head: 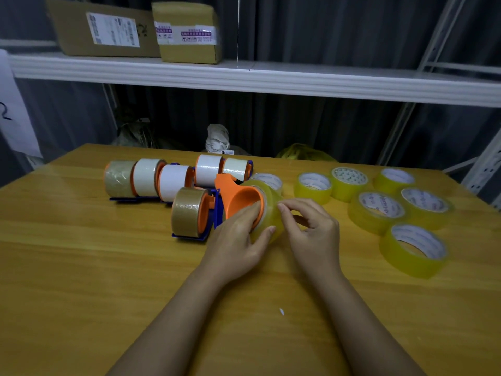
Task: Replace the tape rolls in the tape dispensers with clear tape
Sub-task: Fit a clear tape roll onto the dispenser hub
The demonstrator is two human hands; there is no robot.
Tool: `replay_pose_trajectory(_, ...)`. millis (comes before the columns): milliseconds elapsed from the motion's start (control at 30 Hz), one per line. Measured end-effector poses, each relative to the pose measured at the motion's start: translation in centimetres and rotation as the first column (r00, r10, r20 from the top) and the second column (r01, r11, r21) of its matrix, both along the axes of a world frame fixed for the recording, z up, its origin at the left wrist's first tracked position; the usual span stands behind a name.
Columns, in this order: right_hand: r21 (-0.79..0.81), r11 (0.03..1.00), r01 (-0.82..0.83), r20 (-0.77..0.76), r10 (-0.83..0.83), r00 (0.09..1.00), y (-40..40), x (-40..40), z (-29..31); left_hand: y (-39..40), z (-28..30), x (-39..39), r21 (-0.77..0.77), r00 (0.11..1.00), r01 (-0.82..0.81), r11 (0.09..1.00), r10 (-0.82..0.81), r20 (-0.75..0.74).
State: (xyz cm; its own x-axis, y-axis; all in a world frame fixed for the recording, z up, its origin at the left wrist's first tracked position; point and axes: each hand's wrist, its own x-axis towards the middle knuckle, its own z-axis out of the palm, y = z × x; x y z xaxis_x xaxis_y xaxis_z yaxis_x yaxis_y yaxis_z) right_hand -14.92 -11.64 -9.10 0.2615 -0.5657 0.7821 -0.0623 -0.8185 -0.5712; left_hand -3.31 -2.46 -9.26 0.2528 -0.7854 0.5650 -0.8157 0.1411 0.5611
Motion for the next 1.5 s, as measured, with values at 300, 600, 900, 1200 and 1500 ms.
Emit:
replay_pose_trajectory(300,-0.051,0.998,0.032,-0.069,-0.036,0.997,0.4,0.1,0.0,-0.1,0.0,0.0,0.012,0.999,-0.049,0.999,0.049,0.015)
replay_pose_trajectory(600,-0.184,0.976,0.119,-0.127,-0.143,0.982,0.6,0.5,0.0,-0.2,0.0,-0.3,-0.004,0.999,-0.008,1.0,0.008,-0.05)
replay_pose_trajectory(900,0.052,0.998,-0.02,-0.174,0.028,0.984,-0.5,-0.2,0.4,-0.2,0.2,-0.4,0.015,0.988,0.08,0.997,-0.077,-0.132)
replay_pose_trajectory(1200,0.178,0.972,-0.153,-0.075,0.168,0.983,-0.3,-0.6,0.8,-0.2,0.1,-0.3,-0.012,0.981,0.058,0.998,-0.059,-0.184)
replay_pose_trajectory(1500,0.026,0.999,-0.025,-0.11,0.028,0.994,0.1,-0.2,0.6,-0.3,0.2,-0.4,-0.001,0.984,0.056,0.998,-0.055,-0.172)
